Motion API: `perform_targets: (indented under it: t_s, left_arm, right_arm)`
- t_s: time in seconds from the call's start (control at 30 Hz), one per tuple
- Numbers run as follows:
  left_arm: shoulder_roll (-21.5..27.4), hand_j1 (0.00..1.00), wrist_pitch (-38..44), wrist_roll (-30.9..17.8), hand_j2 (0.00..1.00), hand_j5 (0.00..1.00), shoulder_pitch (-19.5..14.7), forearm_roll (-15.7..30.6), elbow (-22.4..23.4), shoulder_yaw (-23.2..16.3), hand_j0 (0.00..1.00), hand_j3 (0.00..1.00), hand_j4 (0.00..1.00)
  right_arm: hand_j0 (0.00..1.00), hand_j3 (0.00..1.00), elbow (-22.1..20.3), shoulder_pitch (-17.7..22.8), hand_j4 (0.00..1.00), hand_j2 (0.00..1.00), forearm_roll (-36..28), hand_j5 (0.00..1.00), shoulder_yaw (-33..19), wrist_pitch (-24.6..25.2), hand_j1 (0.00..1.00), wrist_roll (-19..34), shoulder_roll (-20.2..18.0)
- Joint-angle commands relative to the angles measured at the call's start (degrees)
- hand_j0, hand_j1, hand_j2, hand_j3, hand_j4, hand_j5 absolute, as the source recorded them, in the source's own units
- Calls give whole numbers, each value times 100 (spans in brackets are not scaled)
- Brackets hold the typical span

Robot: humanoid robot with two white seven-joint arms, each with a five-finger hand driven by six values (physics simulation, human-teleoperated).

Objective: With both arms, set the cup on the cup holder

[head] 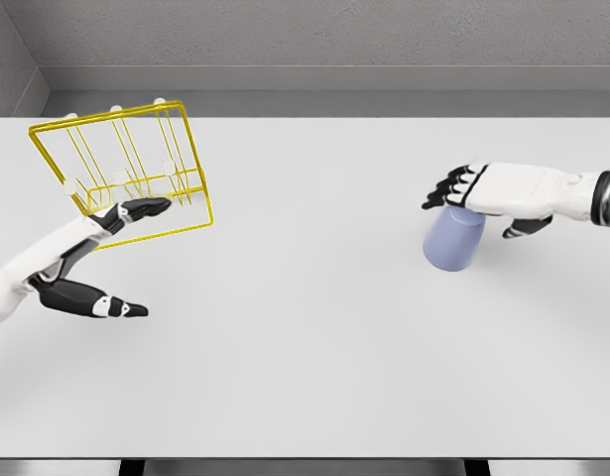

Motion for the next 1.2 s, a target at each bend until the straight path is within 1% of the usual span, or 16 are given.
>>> perform_targets:
  t_s: [0.0, 0.07, 0.17, 0.27, 0.37, 0.4, 0.43, 0.47, 0.5, 0.57, 0.6, 0.7, 0.77, 0.8, 0.83, 1.17]
  left_arm:
    - [98, 100, 3, 4, 100, 100, 0, 98, 6, -191, 100, 100, 100]
    - [124, 100, 3, 4, 100, 100, 0, 362, -3, -218, 100, 100, 100]
    - [133, 100, 3, -5, 100, 100, 0, 722, 6, -393, 100, 100, 100]
    - [133, 100, 3, -22, 100, 100, 0, 687, 6, -376, 100, 100, 100]
    - [124, 100, 3, -31, 100, 100, 35, 467, 67, -350, 100, 100, 100]
    - [116, 100, 3, -31, 100, 100, 44, 476, 67, -350, 100, 100, 100]
    - [116, 100, 3, -14, 100, 100, 61, 537, 67, -350, 100, 100, 100]
    - [124, 100, 3, -5, 100, 100, 88, 713, 50, -350, 100, 100, 100]
    - [142, 100, 3, -5, 100, 100, 88, 1003, 32, -367, 100, 100, 100]
    - [186, 100, 3, -5, 100, 100, 79, 1223, 6, -367, 100, 100, 100]
    - [195, 100, 3, -5, 100, 100, 79, 1223, 6, -376, 100, 100, 100]
    - [318, 100, 3, -5, 100, 100, 79, 1258, 6, -420, 100, 100, 100]
    - [388, 100, 3, -5, 100, 100, 79, 1258, 6, -437, 100, 100, 100]
    - [432, 100, 3, -5, 100, 100, 79, 1258, 6, -437, 100, 100, 100]
    - [476, 100, 3, -5, 100, 100, 88, 1258, 6, -437, 100, 100, 100]
    - [485, 100, 3, -14, 100, 100, 97, 1250, 6, -446, 100, 100, 100]
  right_arm:
    - [100, 100, 96, 0, 100, 100, 93, 100, 56, 11, 100, -1, 135]
    - [100, 100, 96, 0, 100, 100, 101, 100, 56, 11, 100, -1, 152]
    - [100, 100, 87, 0, 100, 100, 101, 100, 56, 11, 100, -1, 188]
    - [99, 99, 61, 9, 99, 99, 119, 99, 56, 11, 99, -1, 188]
    - [93, 93, 70, 9, 93, 93, 242, 93, 56, 11, 93, -10, 196]
    - [90, 90, 70, 9, 90, 90, 330, 90, 56, 11, 90, -10, 188]
    - [90, 90, 78, 9, 90, 90, 365, 90, 56, 11, 90, -19, 196]
    - [86, 86, 79, 9, 86, 86, 374, 86, 56, 11, 86, -19, 188]
    - [86, 86, 79, 9, 86, 86, 374, 86, 56, 11, 86, -10, 196]
    - [82, 82, 79, 9, 82, 82, 426, 82, 56, 11, 82, -10, 196]
    - [79, 79, 70, 9, 79, 79, 444, 79, 56, 11, 79, -10, 196]
    - [78, 78, 61, 9, 78, 78, 462, 78, 56, 11, 78, -10, 196]
    - [72, 72, 52, 9, 72, 72, 523, 72, 56, 11, 72, -10, 196]
    - [72, 72, 52, 9, 72, 72, 523, 72, 56, 11, 72, -10, 196]
    - [68, 68, 52, 9, 68, 68, 532, 68, 56, 11, 68, -10, 196]
    - [68, 68, 26, -44, 68, 68, 506, 68, 30, 11, 68, -10, 188]
